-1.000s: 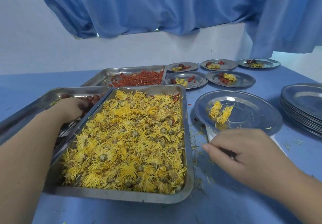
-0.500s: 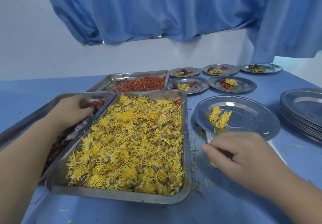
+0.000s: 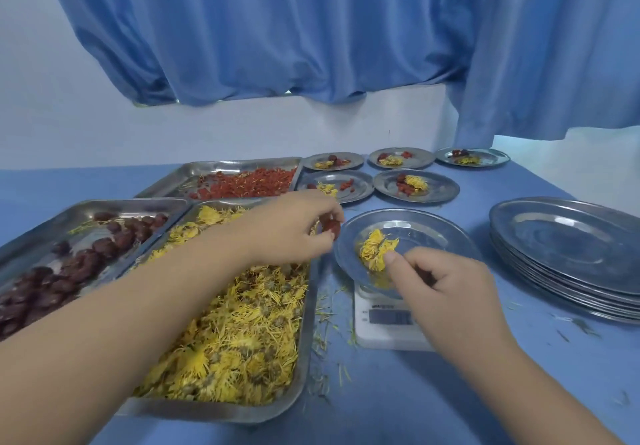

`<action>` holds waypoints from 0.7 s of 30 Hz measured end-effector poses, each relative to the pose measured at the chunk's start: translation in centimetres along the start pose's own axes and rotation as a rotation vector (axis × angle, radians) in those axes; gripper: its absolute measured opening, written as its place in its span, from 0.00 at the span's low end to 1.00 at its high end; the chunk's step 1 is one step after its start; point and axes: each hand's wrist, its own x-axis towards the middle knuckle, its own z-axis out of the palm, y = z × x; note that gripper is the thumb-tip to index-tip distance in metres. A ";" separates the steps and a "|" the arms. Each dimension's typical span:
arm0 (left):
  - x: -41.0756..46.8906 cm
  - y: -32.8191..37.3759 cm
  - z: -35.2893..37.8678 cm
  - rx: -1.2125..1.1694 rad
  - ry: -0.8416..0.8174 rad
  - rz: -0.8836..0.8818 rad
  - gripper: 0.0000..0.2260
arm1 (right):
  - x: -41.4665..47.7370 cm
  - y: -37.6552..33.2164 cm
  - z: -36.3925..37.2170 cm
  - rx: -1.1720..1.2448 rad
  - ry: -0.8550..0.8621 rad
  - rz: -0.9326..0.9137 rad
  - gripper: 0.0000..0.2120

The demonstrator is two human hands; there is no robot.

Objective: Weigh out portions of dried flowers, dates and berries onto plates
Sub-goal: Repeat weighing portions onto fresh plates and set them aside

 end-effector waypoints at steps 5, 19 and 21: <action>3.2 2.0 1.6 0.129 -0.089 0.046 0.12 | 0.3 0.6 -0.3 -0.018 0.046 -0.010 0.21; 4.0 -6.5 -1.6 0.152 0.009 -0.076 0.12 | 6.3 -0.8 -1.3 -0.006 -0.017 -0.086 0.23; 4.5 -9.6 -2.6 0.197 0.042 -0.172 0.10 | 8.8 -1.1 -1.2 0.001 0.036 -0.126 0.23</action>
